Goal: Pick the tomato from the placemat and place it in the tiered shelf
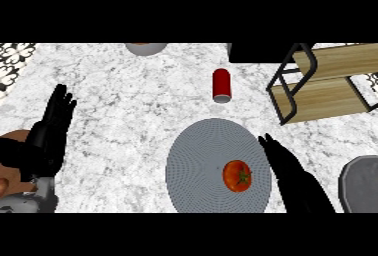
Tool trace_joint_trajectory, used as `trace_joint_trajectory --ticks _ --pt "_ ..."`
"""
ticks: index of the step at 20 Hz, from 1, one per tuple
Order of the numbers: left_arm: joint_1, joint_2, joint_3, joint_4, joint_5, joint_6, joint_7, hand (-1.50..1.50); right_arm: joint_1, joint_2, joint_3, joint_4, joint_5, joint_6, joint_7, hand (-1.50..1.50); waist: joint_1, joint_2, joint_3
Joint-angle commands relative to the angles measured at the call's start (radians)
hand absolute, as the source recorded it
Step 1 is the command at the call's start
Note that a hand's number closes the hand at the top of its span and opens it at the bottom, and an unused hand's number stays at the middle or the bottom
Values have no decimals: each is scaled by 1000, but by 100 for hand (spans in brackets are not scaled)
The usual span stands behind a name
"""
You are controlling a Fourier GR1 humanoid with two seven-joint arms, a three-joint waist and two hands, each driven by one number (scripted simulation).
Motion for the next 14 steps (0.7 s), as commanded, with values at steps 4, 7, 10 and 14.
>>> trace_joint_trajectory --ticks 4,7,10,14 --pt "54 -60 25 -62 -52 -21 12 0 50 43 -44 77 29 -26 -114 -150 -1 -1 0" --pt "17 -49 76 48 -20 -94 -57 0 103 31 -42 150 41 -92 -223 -150 -4 0 0" --pt "30 -84 41 -42 -79 -61 27 0 54 60 -83 184 16 -25 -216 -150 -2 0 0" --pt "6 -88 90 53 -65 -102 -39 0 15 141 -53 365 94 -138 -285 -150 -1 1 0"
